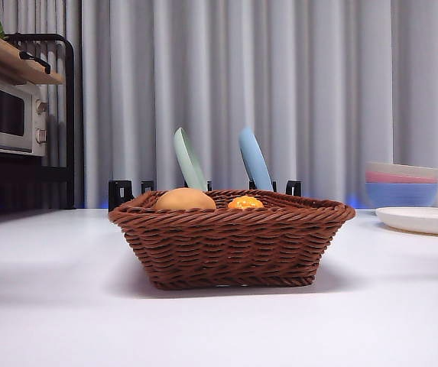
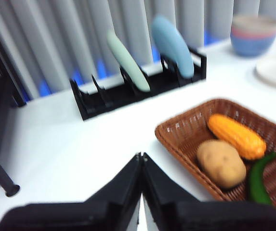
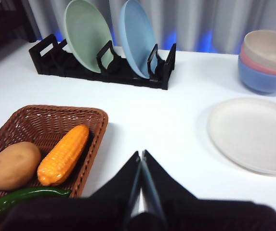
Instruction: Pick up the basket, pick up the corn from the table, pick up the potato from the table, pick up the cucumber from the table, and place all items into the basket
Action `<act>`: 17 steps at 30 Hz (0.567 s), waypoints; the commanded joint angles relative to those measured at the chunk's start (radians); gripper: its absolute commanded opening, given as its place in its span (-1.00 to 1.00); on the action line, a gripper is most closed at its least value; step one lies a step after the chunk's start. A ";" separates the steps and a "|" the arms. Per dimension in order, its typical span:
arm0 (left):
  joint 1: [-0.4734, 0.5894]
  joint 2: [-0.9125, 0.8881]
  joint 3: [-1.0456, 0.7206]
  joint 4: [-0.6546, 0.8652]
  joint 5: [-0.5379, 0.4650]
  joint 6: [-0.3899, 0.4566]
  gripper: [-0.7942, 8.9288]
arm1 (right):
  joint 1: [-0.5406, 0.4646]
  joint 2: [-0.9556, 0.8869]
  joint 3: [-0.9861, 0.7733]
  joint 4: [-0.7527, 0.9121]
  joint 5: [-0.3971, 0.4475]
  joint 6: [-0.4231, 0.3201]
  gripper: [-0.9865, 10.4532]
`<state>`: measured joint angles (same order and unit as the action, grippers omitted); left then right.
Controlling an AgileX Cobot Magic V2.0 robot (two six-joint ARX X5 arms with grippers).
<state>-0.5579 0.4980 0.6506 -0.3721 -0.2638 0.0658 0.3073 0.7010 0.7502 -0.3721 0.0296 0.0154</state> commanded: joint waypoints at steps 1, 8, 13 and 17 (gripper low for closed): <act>0.003 0.006 -0.003 0.003 0.001 -0.014 -0.84 | 0.001 -0.001 -0.006 -0.003 0.003 0.020 -0.85; 0.003 0.036 -0.003 0.000 0.003 -0.014 -0.84 | 0.000 -0.002 -0.006 -0.004 0.004 0.020 -0.85; 0.006 0.025 -0.003 -0.042 -0.006 0.071 -0.84 | 0.000 -0.001 -0.006 -0.004 0.003 0.020 -0.85; 0.079 -0.077 -0.037 -0.063 0.055 0.073 -0.84 | 0.000 -0.001 -0.006 -0.006 0.004 0.020 -0.85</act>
<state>-0.5034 0.4526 0.6346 -0.4484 -0.2310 0.1162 0.3073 0.7006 0.7502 -0.3836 0.0296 0.0269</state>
